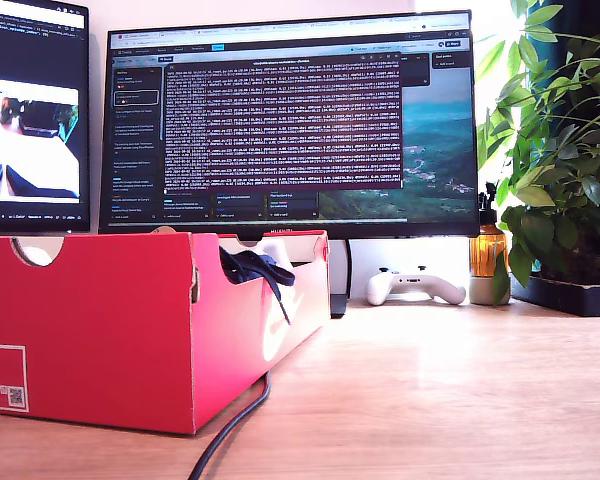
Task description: Pack the blue shoes by picking the first shoe and placing it inside the red shoebox, left side, then picking and rotating the second shoe and placing it in the shoebox
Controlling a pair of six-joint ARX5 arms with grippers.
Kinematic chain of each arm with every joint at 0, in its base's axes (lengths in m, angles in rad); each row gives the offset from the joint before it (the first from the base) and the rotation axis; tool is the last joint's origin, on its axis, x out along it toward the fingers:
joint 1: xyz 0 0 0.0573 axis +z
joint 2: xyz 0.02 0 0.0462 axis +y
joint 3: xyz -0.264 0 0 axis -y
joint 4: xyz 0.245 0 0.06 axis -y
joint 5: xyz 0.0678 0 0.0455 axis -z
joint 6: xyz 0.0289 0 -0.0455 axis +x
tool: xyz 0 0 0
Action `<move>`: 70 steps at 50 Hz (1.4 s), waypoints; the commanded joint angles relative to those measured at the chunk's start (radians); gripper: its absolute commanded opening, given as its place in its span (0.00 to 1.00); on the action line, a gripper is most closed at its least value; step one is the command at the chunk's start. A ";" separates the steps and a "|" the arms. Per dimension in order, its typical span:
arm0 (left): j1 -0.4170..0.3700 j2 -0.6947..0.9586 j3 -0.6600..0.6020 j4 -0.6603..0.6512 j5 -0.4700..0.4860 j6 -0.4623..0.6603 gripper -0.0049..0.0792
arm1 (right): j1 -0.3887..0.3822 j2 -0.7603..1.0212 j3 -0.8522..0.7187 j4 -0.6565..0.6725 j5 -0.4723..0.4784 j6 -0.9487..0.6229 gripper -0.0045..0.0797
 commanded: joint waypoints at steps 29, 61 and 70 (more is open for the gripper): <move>0.001 -0.008 -0.032 0.006 -0.079 -0.023 0.04 | -0.001 -0.264 -0.020 -0.264 -0.112 0.059 0.05; 0.000 -0.008 -0.031 -0.048 -0.092 -0.097 0.04 | 0.077 -0.166 -0.010 -0.188 -0.142 0.066 0.05; 0.000 -0.008 -0.031 -0.047 -0.095 -0.099 0.04 | 0.075 -0.286 -0.009 -0.194 -0.103 0.082 0.05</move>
